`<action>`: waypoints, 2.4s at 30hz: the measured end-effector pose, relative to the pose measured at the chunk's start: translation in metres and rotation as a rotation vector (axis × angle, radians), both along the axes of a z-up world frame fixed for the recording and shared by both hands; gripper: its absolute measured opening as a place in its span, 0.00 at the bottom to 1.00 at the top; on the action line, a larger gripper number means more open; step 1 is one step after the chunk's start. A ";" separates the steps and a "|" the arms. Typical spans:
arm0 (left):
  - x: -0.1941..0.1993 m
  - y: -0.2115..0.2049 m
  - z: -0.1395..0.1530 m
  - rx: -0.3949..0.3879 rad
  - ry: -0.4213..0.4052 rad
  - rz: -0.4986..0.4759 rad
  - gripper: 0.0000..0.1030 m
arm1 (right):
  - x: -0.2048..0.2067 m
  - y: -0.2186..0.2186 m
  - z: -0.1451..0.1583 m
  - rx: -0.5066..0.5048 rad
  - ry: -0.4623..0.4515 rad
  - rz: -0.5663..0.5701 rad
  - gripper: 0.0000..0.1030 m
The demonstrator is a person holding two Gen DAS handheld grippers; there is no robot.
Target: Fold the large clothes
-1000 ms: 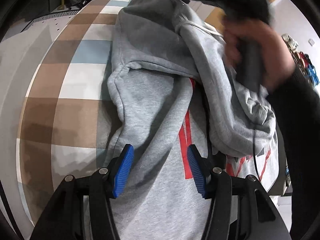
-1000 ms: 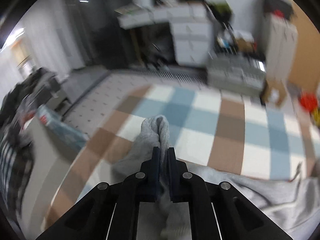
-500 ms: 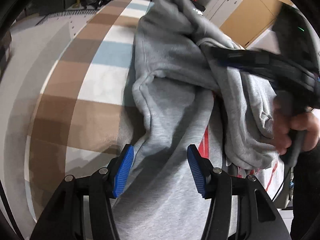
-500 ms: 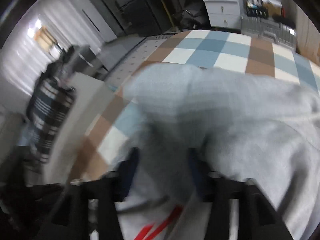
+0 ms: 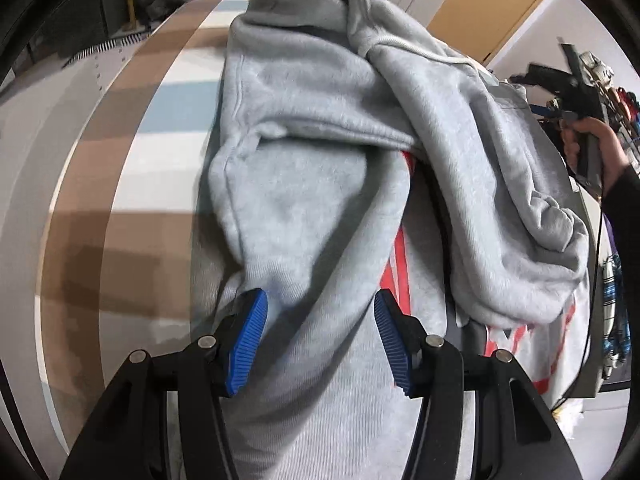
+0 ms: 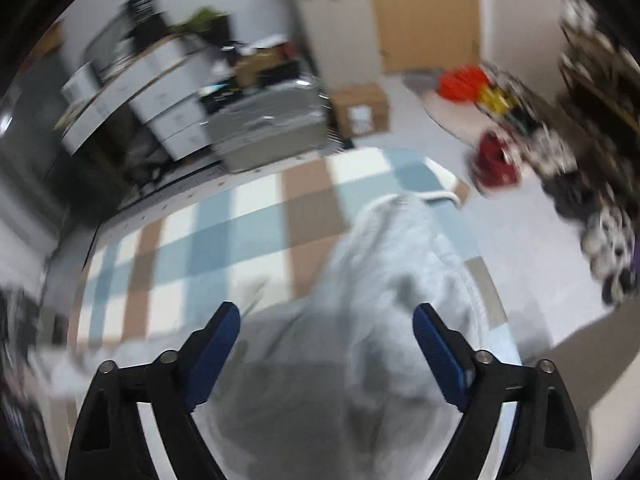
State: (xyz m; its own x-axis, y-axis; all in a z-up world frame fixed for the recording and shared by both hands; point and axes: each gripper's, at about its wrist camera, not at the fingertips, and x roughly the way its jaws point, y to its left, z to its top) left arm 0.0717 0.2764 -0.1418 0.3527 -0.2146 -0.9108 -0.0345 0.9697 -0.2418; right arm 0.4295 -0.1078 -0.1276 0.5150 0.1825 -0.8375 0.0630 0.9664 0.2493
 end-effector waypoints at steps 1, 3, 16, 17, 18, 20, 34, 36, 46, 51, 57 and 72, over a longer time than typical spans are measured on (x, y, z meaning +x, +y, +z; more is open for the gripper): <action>0.002 0.001 -0.001 0.004 0.000 0.001 0.49 | 0.007 0.003 -0.009 0.010 0.035 0.007 0.47; 0.006 0.003 -0.001 0.005 -0.004 0.010 0.49 | 0.013 0.012 -0.023 -0.025 0.082 0.025 0.19; 0.002 -0.011 -0.002 0.034 -0.014 -0.011 0.51 | -0.163 -0.028 0.053 0.275 -0.341 0.101 0.10; 0.001 -0.012 -0.002 0.035 -0.014 -0.014 0.51 | -0.174 -0.030 0.042 0.303 -0.309 0.093 0.10; -0.001 -0.011 -0.002 0.039 -0.016 -0.017 0.51 | -0.183 -0.032 0.026 0.327 -0.261 0.070 0.11; -0.002 -0.011 -0.003 0.046 -0.017 -0.021 0.51 | -0.192 -0.036 -0.005 0.349 -0.154 0.036 0.11; -0.006 -0.016 -0.001 0.060 -0.010 -0.048 0.51 | -0.240 -0.056 0.037 0.218 -0.086 0.065 0.67; -0.007 -0.017 -0.001 0.067 -0.013 -0.047 0.51 | -0.226 -0.047 0.068 0.163 -0.191 0.095 0.74; -0.005 -0.018 0.001 0.089 -0.020 -0.065 0.51 | -0.118 0.023 0.016 -0.249 -0.041 0.167 0.73; -0.003 -0.016 0.002 0.082 -0.017 -0.072 0.51 | -0.123 0.014 -0.032 -0.178 -0.013 0.179 0.66; -0.005 -0.010 0.016 0.048 -0.064 -0.090 0.51 | -0.156 -0.019 -0.008 0.043 -0.037 0.114 0.66; -0.098 0.032 0.027 0.074 -0.087 -0.027 0.51 | -0.430 0.033 0.035 0.342 -0.544 0.342 1.00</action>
